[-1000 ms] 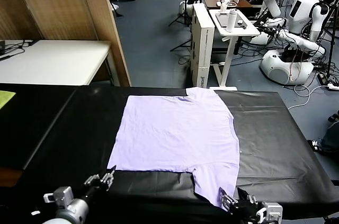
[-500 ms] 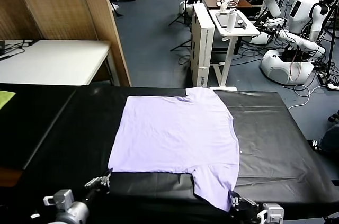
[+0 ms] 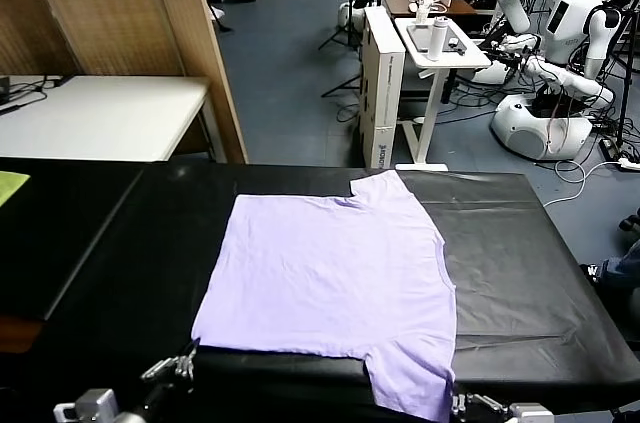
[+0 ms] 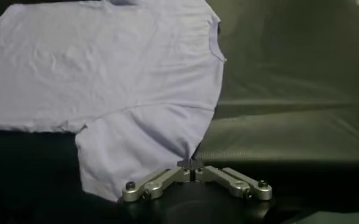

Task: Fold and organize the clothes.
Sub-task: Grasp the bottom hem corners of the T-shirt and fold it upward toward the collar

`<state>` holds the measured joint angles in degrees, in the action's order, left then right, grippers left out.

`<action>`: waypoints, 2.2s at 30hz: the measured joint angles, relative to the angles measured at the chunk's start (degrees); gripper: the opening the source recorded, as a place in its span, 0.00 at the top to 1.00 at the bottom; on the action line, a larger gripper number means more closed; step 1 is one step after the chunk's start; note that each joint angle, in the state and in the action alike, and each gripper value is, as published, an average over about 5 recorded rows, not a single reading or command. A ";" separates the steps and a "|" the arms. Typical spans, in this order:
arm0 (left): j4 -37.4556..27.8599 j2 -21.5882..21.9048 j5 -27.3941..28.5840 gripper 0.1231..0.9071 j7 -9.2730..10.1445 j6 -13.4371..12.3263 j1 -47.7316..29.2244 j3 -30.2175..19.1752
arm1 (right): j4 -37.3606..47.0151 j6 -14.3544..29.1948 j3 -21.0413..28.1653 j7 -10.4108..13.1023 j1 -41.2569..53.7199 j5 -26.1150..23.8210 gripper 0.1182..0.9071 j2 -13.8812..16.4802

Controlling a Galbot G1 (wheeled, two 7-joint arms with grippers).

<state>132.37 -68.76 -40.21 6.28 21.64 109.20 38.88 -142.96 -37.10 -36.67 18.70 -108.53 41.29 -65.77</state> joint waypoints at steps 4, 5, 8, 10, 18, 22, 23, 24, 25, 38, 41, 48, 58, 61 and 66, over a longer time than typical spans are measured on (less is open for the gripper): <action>-1.00 -1.05 -0.54 0.97 0.18 0.22 -3.26 -1.01 | 2.07 -0.12 -1.03 0.24 5.26 3.28 0.97 2.05; -1.38 -1.23 -0.57 0.97 0.21 0.19 -4.31 -1.19 | 2.74 -0.12 -1.07 0.26 6.61 3.89 0.97 2.58; -2.60 -1.51 -0.65 0.97 0.11 -0.14 -7.62 -1.53 | 5.08 -0.06 -0.79 0.23 10.62 5.07 0.97 4.04; -3.47 -1.56 -0.63 0.97 0.01 -0.34 -9.68 -1.77 | 7.05 0.03 -0.21 0.21 13.45 5.61 0.97 4.90; -7.43 -2.51 1.10 0.97 -0.09 -0.52 -16.08 -3.82 | 16.38 0.68 4.27 0.01 25.35 6.21 0.97 7.16; -9.75 -2.50 2.01 0.97 0.01 -0.21 -18.98 -5.05 | 20.33 0.61 6.97 0.01 30.36 6.34 0.97 7.89; -10.28 -2.37 2.19 0.97 0.02 -0.13 -19.66 -5.30 | 21.13 0.61 7.60 0.01 31.38 6.34 0.97 8.02; -10.80 -2.18 2.40 0.97 0.03 -0.07 -20.32 -5.54 | 21.87 0.60 8.19 0.01 32.29 6.34 0.97 8.11; -11.34 -1.94 2.61 0.97 0.02 -0.03 -20.97 -5.78 | 22.55 0.60 8.77 0.00 33.13 6.32 0.97 8.18; -17.59 2.17 3.75 0.97 -0.50 0.04 -26.78 -7.93 | 28.31 1.84 13.41 -0.94 38.71 4.15 0.97 8.06; -18.65 2.91 3.96 0.97 -0.67 0.05 -27.59 -8.36 | 29.07 1.93 13.81 -1.01 39.25 4.04 0.97 7.84; -20.54 3.69 4.25 0.97 -0.76 0.05 -29.23 -9.45 | 29.87 2.10 13.77 -1.63 39.56 3.92 0.95 7.65; -20.36 3.47 4.68 0.50 -0.76 -0.08 -29.90 -9.28 | 26.72 0.78 11.14 -3.97 36.73 3.66 0.24 9.37; -19.67 3.41 4.77 0.26 -0.64 -0.09 -29.40 -8.69 | 24.77 0.43 9.53 -4.35 34.69 3.73 0.08 10.33; -17.89 3.24 5.45 0.02 -0.52 -0.01 -27.41 -7.70 | 20.57 0.49 5.79 -5.87 28.78 3.40 0.00 12.09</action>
<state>114.48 -65.51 -34.75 5.76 21.63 81.79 31.17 -122.39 -36.62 -30.88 12.83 -79.74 44.69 -53.68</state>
